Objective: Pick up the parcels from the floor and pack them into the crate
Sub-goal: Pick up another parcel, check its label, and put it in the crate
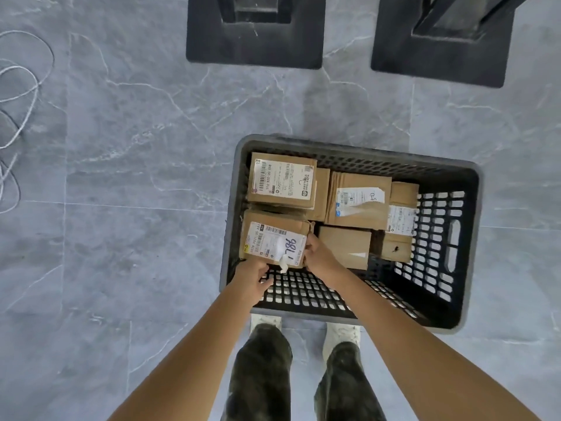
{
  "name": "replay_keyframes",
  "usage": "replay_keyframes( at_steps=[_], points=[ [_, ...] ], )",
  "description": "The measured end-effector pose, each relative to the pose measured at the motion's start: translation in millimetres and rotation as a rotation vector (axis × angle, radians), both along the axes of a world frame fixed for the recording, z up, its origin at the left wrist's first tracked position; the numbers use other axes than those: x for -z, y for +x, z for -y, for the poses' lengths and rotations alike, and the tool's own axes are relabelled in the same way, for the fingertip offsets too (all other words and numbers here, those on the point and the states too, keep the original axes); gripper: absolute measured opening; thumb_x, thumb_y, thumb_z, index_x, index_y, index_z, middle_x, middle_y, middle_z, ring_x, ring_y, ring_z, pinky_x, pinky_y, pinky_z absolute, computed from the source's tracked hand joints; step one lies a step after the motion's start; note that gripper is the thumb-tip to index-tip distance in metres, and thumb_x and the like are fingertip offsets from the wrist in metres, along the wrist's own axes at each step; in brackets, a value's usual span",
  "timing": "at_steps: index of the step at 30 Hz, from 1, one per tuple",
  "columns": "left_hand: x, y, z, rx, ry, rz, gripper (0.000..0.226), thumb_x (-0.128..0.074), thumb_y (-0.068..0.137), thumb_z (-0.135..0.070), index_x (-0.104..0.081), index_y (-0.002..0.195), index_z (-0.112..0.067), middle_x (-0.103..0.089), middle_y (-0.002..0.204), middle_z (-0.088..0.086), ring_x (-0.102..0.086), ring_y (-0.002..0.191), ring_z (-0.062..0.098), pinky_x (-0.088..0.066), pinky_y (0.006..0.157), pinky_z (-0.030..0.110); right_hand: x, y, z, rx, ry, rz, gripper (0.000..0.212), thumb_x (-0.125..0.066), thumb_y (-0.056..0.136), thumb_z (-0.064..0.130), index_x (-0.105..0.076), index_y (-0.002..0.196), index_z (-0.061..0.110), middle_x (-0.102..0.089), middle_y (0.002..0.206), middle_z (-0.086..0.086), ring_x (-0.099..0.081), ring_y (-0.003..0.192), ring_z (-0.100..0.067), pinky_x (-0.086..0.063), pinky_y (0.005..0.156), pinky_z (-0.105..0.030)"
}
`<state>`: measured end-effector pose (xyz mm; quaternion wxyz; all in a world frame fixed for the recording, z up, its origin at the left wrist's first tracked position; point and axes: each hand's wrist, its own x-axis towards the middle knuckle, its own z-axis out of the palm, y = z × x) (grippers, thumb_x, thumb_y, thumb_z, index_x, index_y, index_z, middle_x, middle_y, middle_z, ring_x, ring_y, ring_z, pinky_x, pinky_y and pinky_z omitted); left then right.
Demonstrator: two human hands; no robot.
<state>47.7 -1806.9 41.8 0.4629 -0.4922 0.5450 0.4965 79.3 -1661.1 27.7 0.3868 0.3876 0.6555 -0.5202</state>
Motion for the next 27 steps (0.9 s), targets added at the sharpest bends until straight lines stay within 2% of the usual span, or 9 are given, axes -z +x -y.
replay_keyframes(
  at_steps=[3, 6, 9, 11, 14, 18, 22, 25, 27],
  points=[
    [-4.7, 3.4, 3.6, 0.028, 0.024, -0.008, 0.046, -0.037, 0.093, 0.010, -0.035, 0.139, 0.007, -0.037, 0.147, 0.020, -0.035, 0.137, 0.031, -0.032, 0.110, 0.043, -4.6, -5.9, -3.7, -0.078, 0.013, -0.031, 0.048, -0.032, 0.101, 0.009, -0.027, 0.147, 0.020, -0.054, 0.135, -0.009, -0.056, 0.113, -0.026, -0.045, 0.070, -0.022],
    [-5.8, 7.3, 0.7, 0.042, 0.038, 0.033, 0.050, -0.037, 0.093, 0.011, -0.037, 0.141, -0.005, -0.049, 0.140, 0.011, -0.040, 0.134, 0.025, -0.033, 0.108, 0.048, 1.4, -9.9, 0.6, -0.102, 0.086, -0.029, 0.039, -0.037, 0.101, 0.014, -0.035, 0.141, 0.015, -0.054, 0.134, -0.010, -0.057, 0.115, -0.028, -0.050, 0.083, -0.030],
    [-3.1, 10.2, -7.0, 0.050, 0.053, 0.052, 0.034, -0.044, 0.094, 0.005, -0.050, 0.124, -0.011, -0.050, 0.137, 0.009, -0.042, 0.131, 0.024, -0.037, 0.101, 0.048, 11.5, -8.7, 4.2, -0.064, 0.135, -0.008, 0.033, -0.041, 0.100, 0.012, -0.043, 0.132, 0.012, -0.058, 0.128, -0.012, -0.059, 0.111, -0.028, -0.052, 0.088, -0.036],
    [-4.5, 10.5, -10.7, 0.049, 0.048, 0.079, 0.030, -0.046, 0.094, 0.003, -0.051, 0.119, -0.013, -0.052, 0.135, 0.009, -0.044, 0.130, 0.024, -0.037, 0.103, 0.049, 14.9, -6.2, 3.1, -0.076, 0.146, -0.008, 0.035, -0.042, 0.099, 0.009, -0.042, 0.134, 0.011, -0.058, 0.126, -0.013, -0.058, 0.110, -0.029, -0.051, 0.089, -0.036],
    [-7.3, 15.7, -12.9, 0.060, 0.042, 0.133, 0.041, -0.040, 0.095, 0.005, -0.044, 0.133, -0.010, -0.052, 0.133, 0.013, -0.043, 0.130, 0.027, -0.036, 0.107, 0.049, 18.2, -2.5, -0.8, -0.136, 0.145, -0.013, 0.045, -0.042, 0.099, 0.008, -0.034, 0.143, 0.012, -0.055, 0.131, -0.014, -0.057, 0.113, -0.029, -0.051, 0.091, -0.038],
    [-1.3, 16.6, -8.8, 0.021, -0.020, 0.119, 0.038, -0.042, 0.095, 0.003, -0.047, 0.131, -0.007, -0.057, 0.129, 0.014, -0.050, 0.124, 0.026, -0.043, 0.095, 0.044, 19.7, 2.6, 4.5, -0.107, 0.087, 0.016, 0.040, -0.040, 0.100, 0.010, -0.036, 0.140, 0.012, -0.055, 0.131, -0.014, -0.057, 0.114, -0.030, -0.052, 0.091, -0.037],
    [2.9, 10.3, 4.4, -0.020, -0.142, 0.106, 0.034, -0.038, 0.095, 0.006, -0.047, 0.127, 0.000, -0.059, 0.103, 0.019, -0.056, 0.103, 0.028, -0.044, 0.099, 0.044, 23.6, 11.0, 11.4, -0.045, 0.045, 0.047, 0.039, -0.038, 0.099, 0.007, -0.038, 0.138, 0.011, -0.054, 0.133, -0.015, -0.056, 0.116, -0.032, -0.052, 0.086, -0.035],
    [-0.1, 9.6, 4.6, -0.037, -0.081, 0.073, 0.038, -0.037, 0.096, 0.006, -0.044, 0.132, -0.001, -0.059, 0.110, 0.019, -0.054, 0.112, 0.028, -0.040, 0.104, 0.042, 22.6, 16.5, 9.5, 0.035, 0.089, 0.025, 0.038, -0.038, 0.099, 0.005, -0.041, 0.136, 0.012, -0.056, 0.130, -0.014, -0.057, 0.114, -0.030, -0.052, 0.080, -0.030],
    [-1.1, 9.7, -1.2, -0.036, -0.042, 0.087, 0.039, -0.037, 0.095, 0.008, -0.042, 0.133, 0.000, -0.055, 0.101, 0.017, -0.051, 0.110, 0.028, -0.038, 0.105, 0.042, 25.8, 12.8, 3.9, 0.036, 0.149, -0.025, 0.039, -0.040, 0.099, 0.006, -0.041, 0.137, 0.014, -0.058, 0.126, -0.014, -0.059, 0.108, -0.029, -0.054, 0.086, -0.038]
  ],
)
